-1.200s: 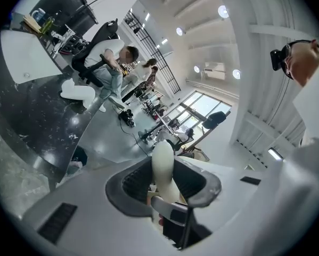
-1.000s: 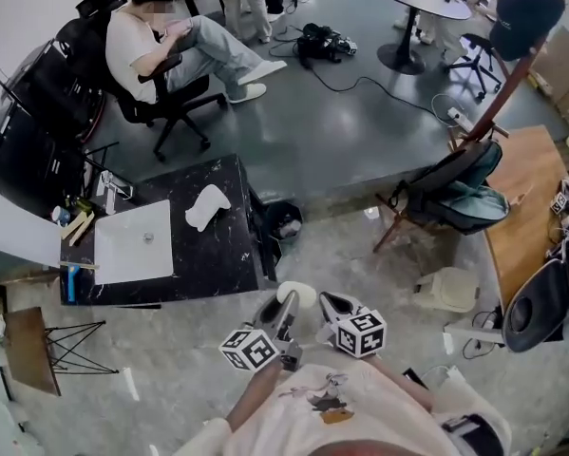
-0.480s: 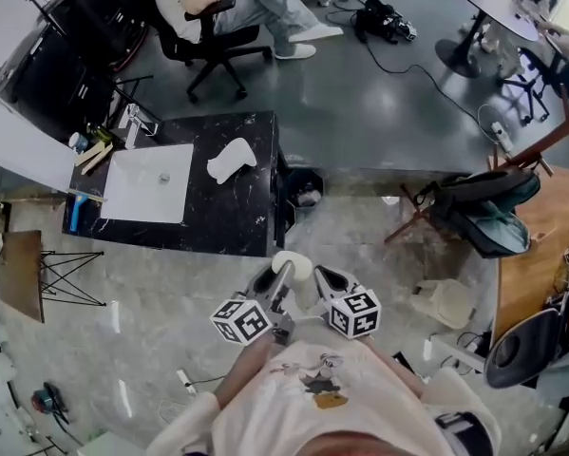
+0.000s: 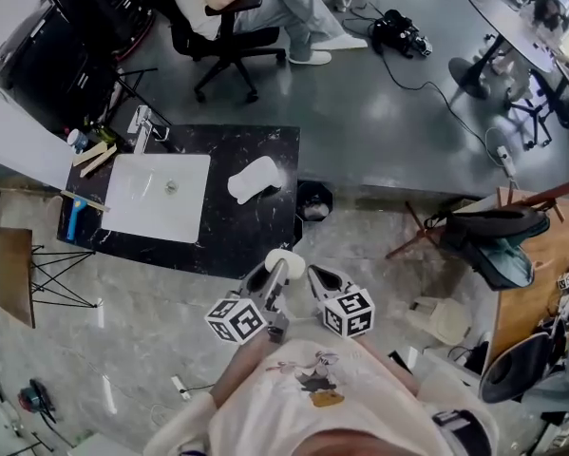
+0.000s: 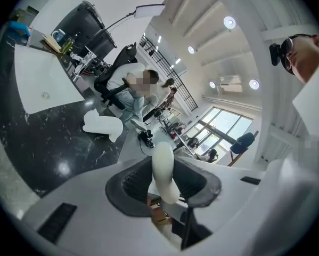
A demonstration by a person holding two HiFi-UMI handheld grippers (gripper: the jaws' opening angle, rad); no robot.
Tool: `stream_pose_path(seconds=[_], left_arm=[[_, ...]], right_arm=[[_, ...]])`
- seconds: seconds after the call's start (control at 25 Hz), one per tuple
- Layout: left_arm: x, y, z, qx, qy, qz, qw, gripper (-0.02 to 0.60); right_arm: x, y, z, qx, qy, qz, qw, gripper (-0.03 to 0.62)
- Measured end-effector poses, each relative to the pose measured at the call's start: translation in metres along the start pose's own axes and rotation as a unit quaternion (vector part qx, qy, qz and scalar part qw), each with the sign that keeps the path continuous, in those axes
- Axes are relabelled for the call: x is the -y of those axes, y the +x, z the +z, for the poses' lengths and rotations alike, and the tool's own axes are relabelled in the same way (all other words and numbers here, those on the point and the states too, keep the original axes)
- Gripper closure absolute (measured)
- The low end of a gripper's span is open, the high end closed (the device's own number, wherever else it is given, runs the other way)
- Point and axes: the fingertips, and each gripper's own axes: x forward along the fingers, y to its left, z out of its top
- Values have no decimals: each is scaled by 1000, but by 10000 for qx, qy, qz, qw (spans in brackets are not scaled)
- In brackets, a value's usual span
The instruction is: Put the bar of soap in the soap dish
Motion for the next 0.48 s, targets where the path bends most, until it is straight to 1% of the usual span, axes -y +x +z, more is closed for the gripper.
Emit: stream_pose_path(seconds=[0.12, 0.24, 0.32, 0.48], left_arm=[[-28, 8, 31, -28, 65, -45, 10000, 456], [-49, 18, 69, -37, 251, -145, 9996, 456], [-58, 17, 85, -83, 363, -194, 9991, 456], [-78, 22, 112, -200, 398, -342, 9984, 456]], right_arm=[[-5, 34, 16, -24, -5, -78, 10000, 588], [-13, 70, 36, -3, 18, -142, 9999, 588], [-21, 87, 45, -3, -43, -185, 9998, 588], [-29, 116, 63, 47, -1, -344, 9994, 588]])
